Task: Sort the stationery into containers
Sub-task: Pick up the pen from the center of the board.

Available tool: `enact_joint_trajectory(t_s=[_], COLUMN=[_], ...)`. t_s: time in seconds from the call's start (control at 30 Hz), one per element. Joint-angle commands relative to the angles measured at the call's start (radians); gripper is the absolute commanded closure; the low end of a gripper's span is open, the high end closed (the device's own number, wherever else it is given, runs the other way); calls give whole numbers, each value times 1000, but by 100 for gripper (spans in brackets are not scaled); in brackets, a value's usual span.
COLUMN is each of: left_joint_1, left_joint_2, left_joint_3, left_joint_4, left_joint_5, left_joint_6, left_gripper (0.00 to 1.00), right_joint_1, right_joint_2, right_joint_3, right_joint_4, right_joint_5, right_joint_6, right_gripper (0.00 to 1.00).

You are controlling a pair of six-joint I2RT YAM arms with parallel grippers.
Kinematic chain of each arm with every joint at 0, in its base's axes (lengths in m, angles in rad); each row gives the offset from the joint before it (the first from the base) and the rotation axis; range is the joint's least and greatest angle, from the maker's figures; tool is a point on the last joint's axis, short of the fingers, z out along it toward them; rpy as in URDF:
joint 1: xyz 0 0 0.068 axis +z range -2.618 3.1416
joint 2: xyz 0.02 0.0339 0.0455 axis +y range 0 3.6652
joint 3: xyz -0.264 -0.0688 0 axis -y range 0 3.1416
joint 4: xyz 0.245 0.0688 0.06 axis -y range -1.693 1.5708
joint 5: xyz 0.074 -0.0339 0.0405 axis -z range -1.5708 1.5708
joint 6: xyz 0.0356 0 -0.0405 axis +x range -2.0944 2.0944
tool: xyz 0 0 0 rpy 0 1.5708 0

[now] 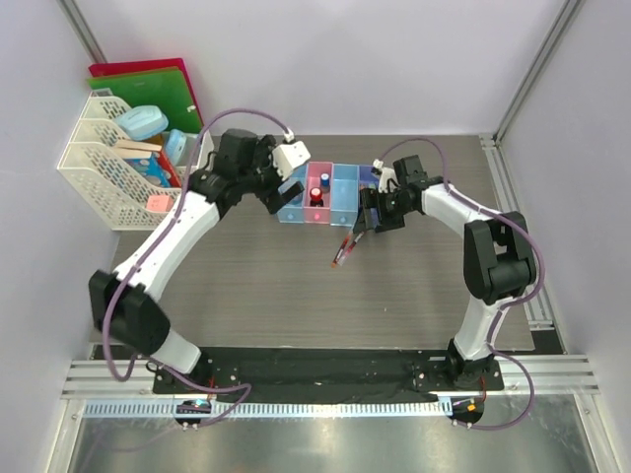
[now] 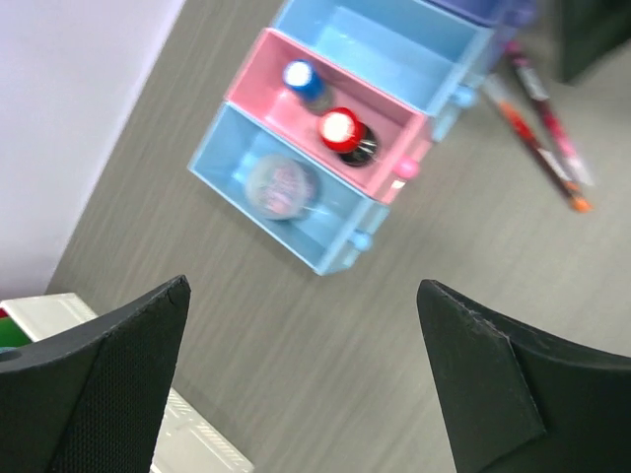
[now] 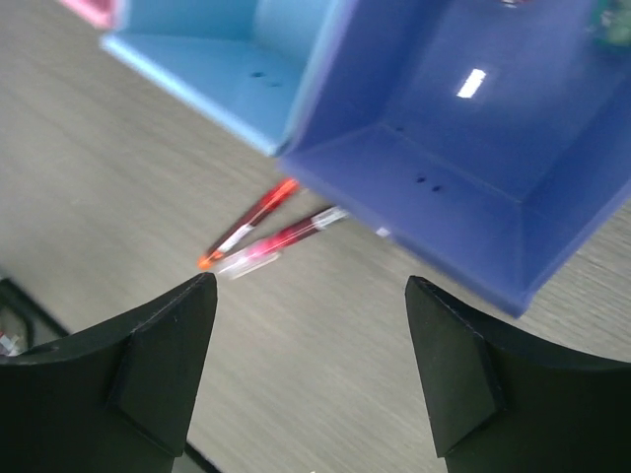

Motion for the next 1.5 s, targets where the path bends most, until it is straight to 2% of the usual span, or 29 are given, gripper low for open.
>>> enact_joint_trajectory(t_s=[0.0,0.17,0.37,0.47,0.6,0.87,1.03,1.47], left_joint_1=[-33,-38,-38,-38,-38,-38,-36,-38], left_joint_2=[-124,-233,-308,-332,-345,-339,-336,-347], left_joint_3=[-186,-291,-371,-407,-421,-417,-409,-421], left_joint_4=[17,14,11,11,13,11,2,-1], left_joint_5=[76,74,64,73,76,90,99,105], left_joint_6=[-27,-48,-50,-51,-51,-54,-67,-65], left_gripper=[4,3,2,2,2,1,1,0], right_joint_1=[48,113,192,208,209,206,205,206], right_joint_2=[31,77,143,166,166,59,48,136], right_joint_3=[15,31,58,60,54,12,-12,9], right_joint_4=[45,46,43,42,42,40,40,43], right_joint_5=[205,311,351,364,385,376,399,488], right_joint_6=[59,71,64,62,53,21,-1,7], right_gripper=[20,25,27,31,34,33,32,37])
